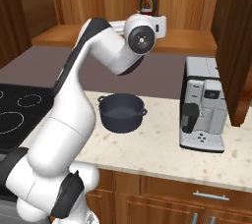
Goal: Pick the kettle from the cabinet and place it on a stove burner. Then pick the pot from the counter and place it on another stove burner. Finally, turn both burners on.
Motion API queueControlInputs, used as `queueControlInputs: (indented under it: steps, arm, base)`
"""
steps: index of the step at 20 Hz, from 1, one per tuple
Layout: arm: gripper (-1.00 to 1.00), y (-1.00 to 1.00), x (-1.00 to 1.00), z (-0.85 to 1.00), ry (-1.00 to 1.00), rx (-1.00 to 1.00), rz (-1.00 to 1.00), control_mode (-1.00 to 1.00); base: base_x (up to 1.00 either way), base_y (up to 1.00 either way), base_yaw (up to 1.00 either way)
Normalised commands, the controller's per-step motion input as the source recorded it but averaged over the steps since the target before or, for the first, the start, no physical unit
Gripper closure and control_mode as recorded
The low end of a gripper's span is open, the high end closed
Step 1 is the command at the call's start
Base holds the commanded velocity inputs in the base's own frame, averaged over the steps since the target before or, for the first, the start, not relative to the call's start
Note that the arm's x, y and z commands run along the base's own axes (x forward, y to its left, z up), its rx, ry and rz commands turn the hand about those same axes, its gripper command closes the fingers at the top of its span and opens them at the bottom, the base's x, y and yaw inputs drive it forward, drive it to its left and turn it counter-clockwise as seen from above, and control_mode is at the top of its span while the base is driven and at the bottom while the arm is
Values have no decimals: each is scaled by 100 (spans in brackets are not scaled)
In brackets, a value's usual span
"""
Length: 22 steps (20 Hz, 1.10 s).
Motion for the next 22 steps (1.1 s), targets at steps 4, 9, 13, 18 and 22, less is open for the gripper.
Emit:
queueControlInputs:
  steps: [4,9,13,18,22]
  arm:
    - [-100,-30,25,0,1,0,0,-100]
    - [-100,-29,7,-4,0,0,0,-100]
    - [-100,-14,15,0,0,0,0,-100]
    - [-100,-12,23,0,0,0,0,-100]
    - [-100,-7,28,0,5,0,0,-100]
  base:
    - [0,0,0]
    - [0,0,0]
    - [0,0,0]
    - [0,0,0]
    - [0,0,0]
